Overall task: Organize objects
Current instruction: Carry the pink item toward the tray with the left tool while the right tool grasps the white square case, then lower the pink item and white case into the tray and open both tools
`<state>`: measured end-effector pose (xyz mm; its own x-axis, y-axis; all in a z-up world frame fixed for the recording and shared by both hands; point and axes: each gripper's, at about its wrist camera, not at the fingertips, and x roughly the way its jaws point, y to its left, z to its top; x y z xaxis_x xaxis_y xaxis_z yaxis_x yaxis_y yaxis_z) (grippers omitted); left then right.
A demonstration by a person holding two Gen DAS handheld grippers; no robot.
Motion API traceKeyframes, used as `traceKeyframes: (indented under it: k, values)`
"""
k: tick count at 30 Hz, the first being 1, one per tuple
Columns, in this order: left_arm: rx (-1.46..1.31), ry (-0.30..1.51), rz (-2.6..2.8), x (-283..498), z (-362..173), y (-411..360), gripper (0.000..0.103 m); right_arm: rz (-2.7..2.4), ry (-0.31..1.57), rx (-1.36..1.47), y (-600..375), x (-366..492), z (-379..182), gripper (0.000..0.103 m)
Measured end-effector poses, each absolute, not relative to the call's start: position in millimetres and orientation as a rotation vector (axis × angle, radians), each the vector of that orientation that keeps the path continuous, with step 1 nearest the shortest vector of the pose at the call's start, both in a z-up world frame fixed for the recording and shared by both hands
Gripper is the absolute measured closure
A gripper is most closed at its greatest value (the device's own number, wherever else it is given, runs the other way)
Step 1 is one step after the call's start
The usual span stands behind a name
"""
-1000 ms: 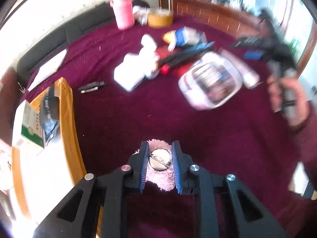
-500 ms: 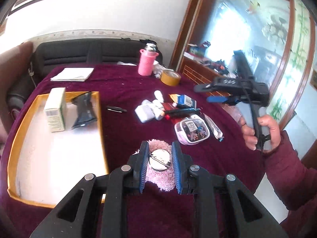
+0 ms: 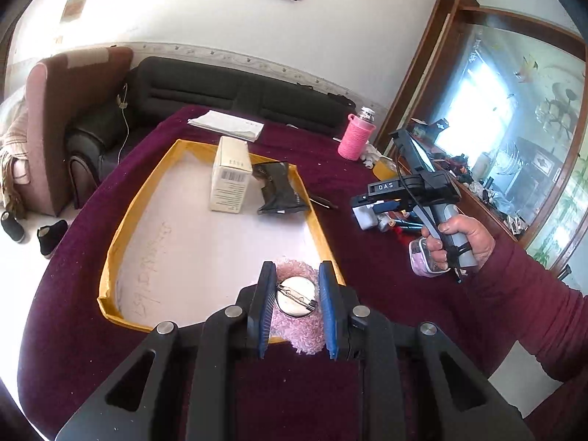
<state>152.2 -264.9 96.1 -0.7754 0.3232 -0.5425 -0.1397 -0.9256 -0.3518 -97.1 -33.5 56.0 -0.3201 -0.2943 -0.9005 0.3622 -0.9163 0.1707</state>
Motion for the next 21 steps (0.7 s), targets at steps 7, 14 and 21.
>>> traceKeyframes:
  k: [7,14,21]
  values:
    - [-0.921,-0.482,2.706,152,86,-276,0.083,-2.319,0.227,1.598,-47,-96,41,0.055]
    - [-0.926,-0.436,2.744,157,100,-273,0.083,-2.352,0.111,1.579,-32,-87,38,0.065]
    - [-0.957,-0.243,2.826,132,141,-273,0.083,-2.258,-0.054,1.432,-30,-67,89,0.064]
